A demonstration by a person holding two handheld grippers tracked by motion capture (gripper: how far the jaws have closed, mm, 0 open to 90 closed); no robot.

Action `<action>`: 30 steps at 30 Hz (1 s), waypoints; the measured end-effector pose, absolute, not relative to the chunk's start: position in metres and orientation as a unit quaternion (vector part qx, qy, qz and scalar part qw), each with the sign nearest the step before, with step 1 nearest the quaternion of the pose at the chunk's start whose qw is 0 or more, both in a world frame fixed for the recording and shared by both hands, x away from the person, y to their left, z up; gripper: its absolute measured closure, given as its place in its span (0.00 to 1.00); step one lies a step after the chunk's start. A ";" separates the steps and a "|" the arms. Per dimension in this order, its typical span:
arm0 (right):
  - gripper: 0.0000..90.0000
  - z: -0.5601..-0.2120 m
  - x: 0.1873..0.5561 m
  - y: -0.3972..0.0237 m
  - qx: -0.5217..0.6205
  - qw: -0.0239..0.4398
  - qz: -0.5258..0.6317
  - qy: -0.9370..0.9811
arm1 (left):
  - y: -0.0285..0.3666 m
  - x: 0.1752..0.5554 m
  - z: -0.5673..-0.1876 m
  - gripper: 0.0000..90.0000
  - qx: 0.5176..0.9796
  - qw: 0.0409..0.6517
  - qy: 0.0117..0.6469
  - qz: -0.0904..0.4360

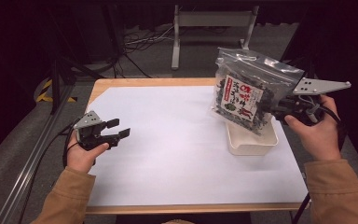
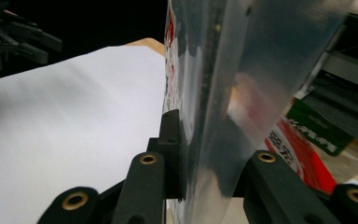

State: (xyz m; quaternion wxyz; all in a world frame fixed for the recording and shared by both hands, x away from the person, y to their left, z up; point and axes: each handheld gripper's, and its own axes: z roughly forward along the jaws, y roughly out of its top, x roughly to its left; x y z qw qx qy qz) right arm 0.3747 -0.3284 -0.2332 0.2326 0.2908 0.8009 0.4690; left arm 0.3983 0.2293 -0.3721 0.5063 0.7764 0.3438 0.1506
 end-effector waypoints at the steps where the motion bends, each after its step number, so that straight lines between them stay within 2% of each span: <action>1: 0.83 -0.234 0.375 -0.330 0.293 0.235 0.467 0.800 | 0.229 0.398 -0.372 0.41 0.776 0.506 0.344 0.151; 11: 0.83 -0.238 0.376 -0.339 0.317 0.260 0.440 0.799 | 0.229 0.399 -0.373 0.40 0.776 0.507 0.344 0.148; 30: 0.83 -0.259 0.384 -0.346 0.366 0.255 0.388 0.806 | 0.228 0.399 -0.374 0.40 0.779 0.505 0.343 0.144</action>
